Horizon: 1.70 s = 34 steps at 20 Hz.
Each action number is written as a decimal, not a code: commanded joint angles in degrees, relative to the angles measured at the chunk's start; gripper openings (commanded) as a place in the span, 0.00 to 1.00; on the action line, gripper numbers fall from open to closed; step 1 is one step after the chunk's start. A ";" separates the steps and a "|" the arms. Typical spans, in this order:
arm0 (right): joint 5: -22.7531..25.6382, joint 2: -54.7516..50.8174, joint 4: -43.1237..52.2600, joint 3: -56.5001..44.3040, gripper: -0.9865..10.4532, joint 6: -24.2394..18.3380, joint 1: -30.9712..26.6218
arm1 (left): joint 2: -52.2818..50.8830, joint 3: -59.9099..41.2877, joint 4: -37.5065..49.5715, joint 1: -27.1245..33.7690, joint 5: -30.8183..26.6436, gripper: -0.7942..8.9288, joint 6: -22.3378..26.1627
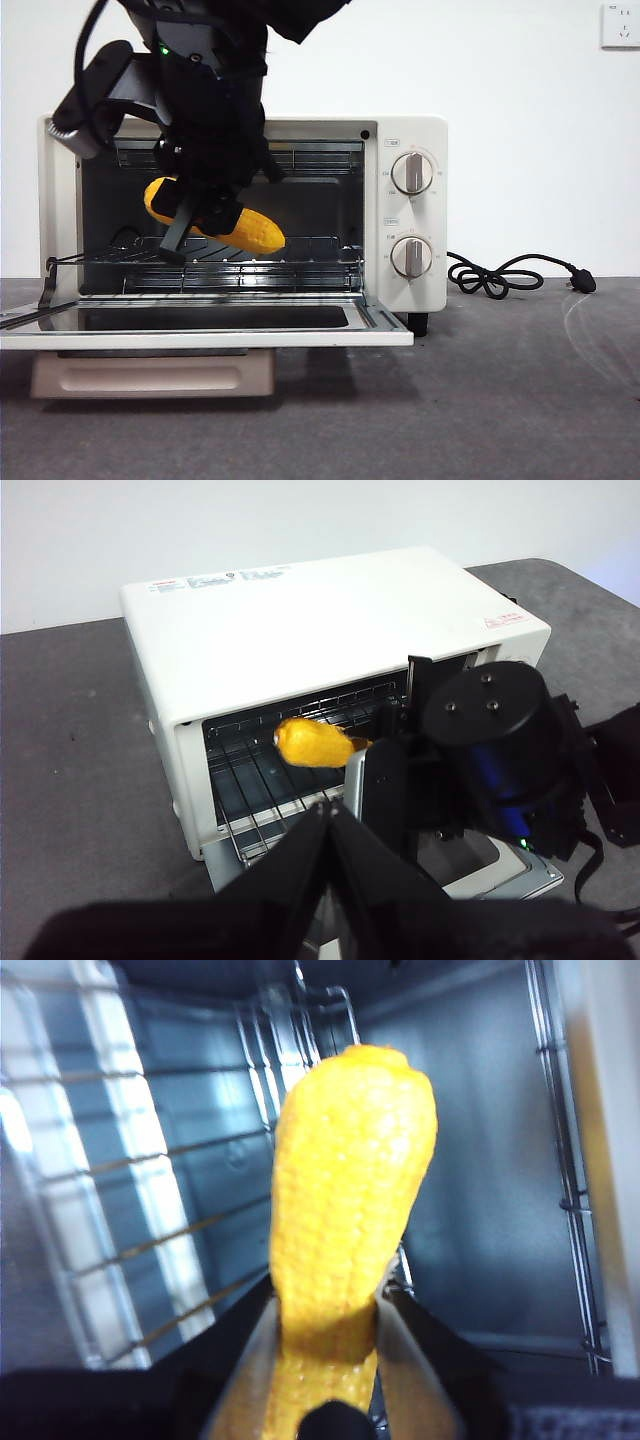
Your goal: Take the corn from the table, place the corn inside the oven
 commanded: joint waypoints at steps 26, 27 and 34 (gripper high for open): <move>1.64 0.85 -0.46 -0.11 0.45 4.59 0.52 | 1.88 -0.04 0.22 -0.15 -1.05 0.08 1.68; 2.12 0.83 -0.46 -0.11 0.45 4.61 0.79 | 1.88 -0.04 0.22 -0.15 -1.05 0.08 1.79; 5.40 0.50 -0.44 -0.11 0.44 5.03 2.58 | 1.88 -0.04 0.22 -0.15 -1.68 0.08 3.28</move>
